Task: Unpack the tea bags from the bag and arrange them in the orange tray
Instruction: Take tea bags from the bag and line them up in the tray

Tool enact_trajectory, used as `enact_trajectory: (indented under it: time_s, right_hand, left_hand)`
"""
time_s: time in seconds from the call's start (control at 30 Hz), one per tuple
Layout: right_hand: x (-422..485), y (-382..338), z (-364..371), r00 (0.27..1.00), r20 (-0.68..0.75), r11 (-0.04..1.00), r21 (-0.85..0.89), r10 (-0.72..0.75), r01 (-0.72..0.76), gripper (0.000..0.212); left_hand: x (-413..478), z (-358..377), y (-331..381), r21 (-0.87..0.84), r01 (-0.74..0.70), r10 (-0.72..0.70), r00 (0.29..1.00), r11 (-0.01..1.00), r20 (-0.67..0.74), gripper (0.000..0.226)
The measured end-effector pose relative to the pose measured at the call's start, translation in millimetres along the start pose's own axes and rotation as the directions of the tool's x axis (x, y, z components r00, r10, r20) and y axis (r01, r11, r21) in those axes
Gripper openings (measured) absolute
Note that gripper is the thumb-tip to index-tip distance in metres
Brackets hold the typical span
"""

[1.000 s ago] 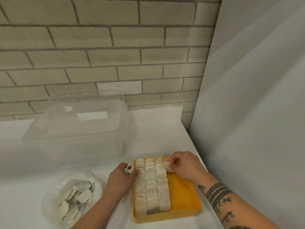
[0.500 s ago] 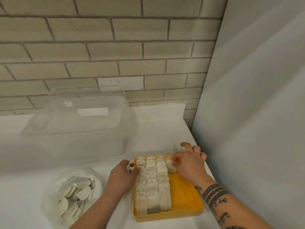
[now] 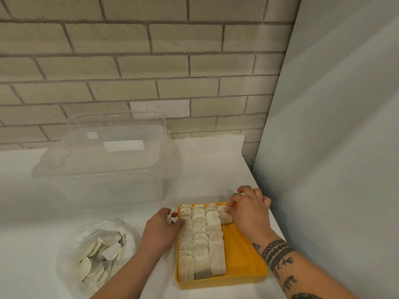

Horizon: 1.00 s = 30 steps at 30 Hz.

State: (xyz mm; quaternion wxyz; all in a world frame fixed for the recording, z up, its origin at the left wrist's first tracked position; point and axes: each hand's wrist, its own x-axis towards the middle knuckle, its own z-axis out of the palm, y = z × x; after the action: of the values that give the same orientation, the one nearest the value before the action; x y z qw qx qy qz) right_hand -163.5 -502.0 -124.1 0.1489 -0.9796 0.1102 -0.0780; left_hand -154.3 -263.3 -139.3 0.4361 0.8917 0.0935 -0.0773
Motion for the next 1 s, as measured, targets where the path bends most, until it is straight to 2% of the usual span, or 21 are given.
enact_trajectory:
  time_s: [0.3, 0.43, 0.5, 0.63, 0.77, 0.87, 1.0]
  right_hand:
    - [-0.8, 2.2, -2.1, 0.999, 0.038, 0.998, 0.051, 0.021, -0.023, 0.011]
    - [-5.0, 3.7, -6.6, 0.999, 0.044, 0.995, 0.101, 0.015, -0.020, 0.010]
    - [-8.2, 3.6, -10.0, 0.999, 0.036, 0.989, 0.144, 0.018, -0.023, 0.010]
    - [-16.7, -1.3, -20.3, 1.000, -0.004, 0.971, 0.240, -0.005, 0.006, 0.012]
    - [-29.2, -13.7, -33.6, 0.995, -0.021, 0.895, 0.436, -0.095, 0.094, 0.015]
    - [-40.9, -24.4, -42.6, 0.985, -0.022, 0.814, 0.561, -0.169, 0.152, 0.014]
    - [-53.5, -36.8, -55.1, 0.967, 0.017, 0.738, 0.650, -0.254, 0.182, 0.027]
  left_hand:
    - [-4.7, -4.2, 3.9, 0.030, -0.014, 0.014, 1.000, 0.999, -0.002, 0.016]
    - [-8.8, -5.6, 10.9, 0.006, -0.014, 0.015, 0.999, 1.000, -0.045, 0.020]
    - [-13.7, -8.8, 18.3, -0.070, -0.001, -0.003, 0.998, 0.998, -0.059, 0.026]
    - [-27.7, -16.8, 35.0, -0.353, 0.029, -0.022, 0.999, 0.935, 0.026, 0.010]
    - [-41.2, -21.0, 51.3, -0.442, -0.014, 0.095, 0.982, 0.897, 0.162, 0.011]
    - [-54.5, -19.2, 62.0, -0.430, -0.100, 0.218, 0.947, 0.897, 0.235, 0.009]
    - [-62.9, -12.2, 64.8, -0.388, -0.197, 0.314, 0.912, 0.900, 0.266, 0.010]
